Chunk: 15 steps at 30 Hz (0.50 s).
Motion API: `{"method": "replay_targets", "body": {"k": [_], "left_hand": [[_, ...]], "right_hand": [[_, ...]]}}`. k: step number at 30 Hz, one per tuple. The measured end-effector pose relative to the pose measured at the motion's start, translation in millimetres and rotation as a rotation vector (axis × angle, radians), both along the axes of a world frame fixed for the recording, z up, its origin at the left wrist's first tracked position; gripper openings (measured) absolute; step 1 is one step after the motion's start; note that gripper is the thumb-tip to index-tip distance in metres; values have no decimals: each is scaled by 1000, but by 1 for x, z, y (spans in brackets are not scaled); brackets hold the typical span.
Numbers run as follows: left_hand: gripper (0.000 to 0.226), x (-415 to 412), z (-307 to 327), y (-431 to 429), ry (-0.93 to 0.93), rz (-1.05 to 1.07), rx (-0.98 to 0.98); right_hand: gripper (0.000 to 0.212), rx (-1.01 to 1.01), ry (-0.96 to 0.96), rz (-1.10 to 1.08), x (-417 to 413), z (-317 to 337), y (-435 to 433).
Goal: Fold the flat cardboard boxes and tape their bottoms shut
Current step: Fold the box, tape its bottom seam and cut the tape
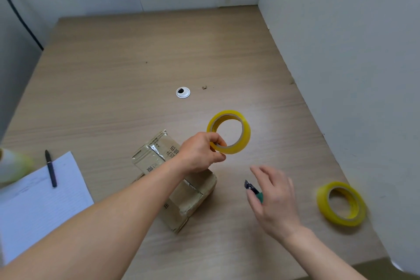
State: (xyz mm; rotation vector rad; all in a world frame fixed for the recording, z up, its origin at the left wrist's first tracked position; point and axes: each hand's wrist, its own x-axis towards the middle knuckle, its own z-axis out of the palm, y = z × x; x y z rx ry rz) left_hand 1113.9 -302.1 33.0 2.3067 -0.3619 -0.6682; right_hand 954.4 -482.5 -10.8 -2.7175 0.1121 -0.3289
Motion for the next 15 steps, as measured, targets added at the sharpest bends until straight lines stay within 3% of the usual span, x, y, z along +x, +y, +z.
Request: {"method": "replay_targets", "body": {"k": [2,4,7,10,15], "left_hand": [[18,0,-2,1,-15,-11,13],[20,-1,-3,1,-13,-35,16],[25,0,-1,0,14,-70,-18],[32,1,3,2,45,-76,-81],[43,1,11,2,50,-64,-157]], "right_hand": [[56,0,-202,126,25,31,15],[61,-91,-219,197,50,51,24],[63,-215,-110,255,75,53,28],[62,-204,-1,239,86,48,20],[56,61,209,217,85,45,20]]}}
